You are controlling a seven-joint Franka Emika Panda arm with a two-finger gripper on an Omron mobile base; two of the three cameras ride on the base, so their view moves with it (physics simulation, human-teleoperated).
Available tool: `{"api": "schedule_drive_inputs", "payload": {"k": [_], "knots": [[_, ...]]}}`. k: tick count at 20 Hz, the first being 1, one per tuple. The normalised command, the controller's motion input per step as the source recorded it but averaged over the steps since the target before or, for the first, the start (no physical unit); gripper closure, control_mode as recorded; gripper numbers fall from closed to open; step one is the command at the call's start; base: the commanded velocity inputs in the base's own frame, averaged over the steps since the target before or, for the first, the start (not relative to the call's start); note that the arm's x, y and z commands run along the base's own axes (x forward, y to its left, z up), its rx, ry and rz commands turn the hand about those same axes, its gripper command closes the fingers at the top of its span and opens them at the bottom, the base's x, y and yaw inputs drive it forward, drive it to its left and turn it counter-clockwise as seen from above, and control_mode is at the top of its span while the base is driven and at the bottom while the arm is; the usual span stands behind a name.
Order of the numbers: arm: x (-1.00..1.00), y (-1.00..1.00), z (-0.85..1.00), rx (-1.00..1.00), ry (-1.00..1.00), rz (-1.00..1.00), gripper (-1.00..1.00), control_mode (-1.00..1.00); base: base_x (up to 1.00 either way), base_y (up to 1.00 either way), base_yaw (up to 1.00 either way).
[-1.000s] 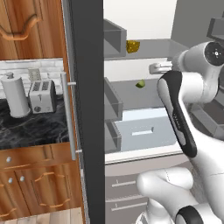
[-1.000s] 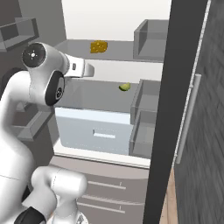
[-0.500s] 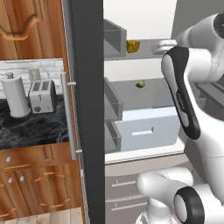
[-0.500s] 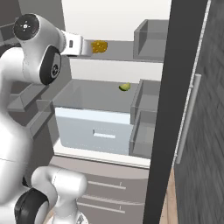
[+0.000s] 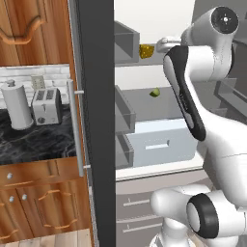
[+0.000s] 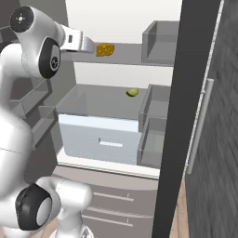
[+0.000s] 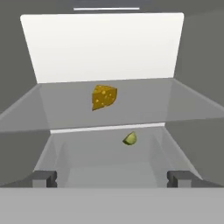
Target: Pick the cheese from the fridge and the cheese grater from the cabinet and place them next to the salad bowl.
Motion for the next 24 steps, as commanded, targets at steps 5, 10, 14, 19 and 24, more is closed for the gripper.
{"api": "schedule_drive_inputs", "payload": {"k": [5, 10, 14, 19, 24], "knots": [[0.49, 0.05, -0.26, 0.02, 0.02, -0.16, -1.0, -1.0, 0.0, 0.0, 0.0], [0.08, 0.0, -0.01, 0.11, 0.03, -0.02, -1.0, -1.0, 0.0, 0.0, 0.0], [0.0, 0.0, 0.0, 0.13, 0.01, 0.0, -1.0, -1.0, 0.0, 0.0, 0.0], [0.1, 0.0, -0.02, 0.04, 0.0, 0.0, -1.0, -1.0, 0.0, 0.0, 0.0], [0.26, 0.07, -0.08, 0.0, 0.02, 0.07, -1.0, -1.0, 0.0, 0.0, 0.0]]}}
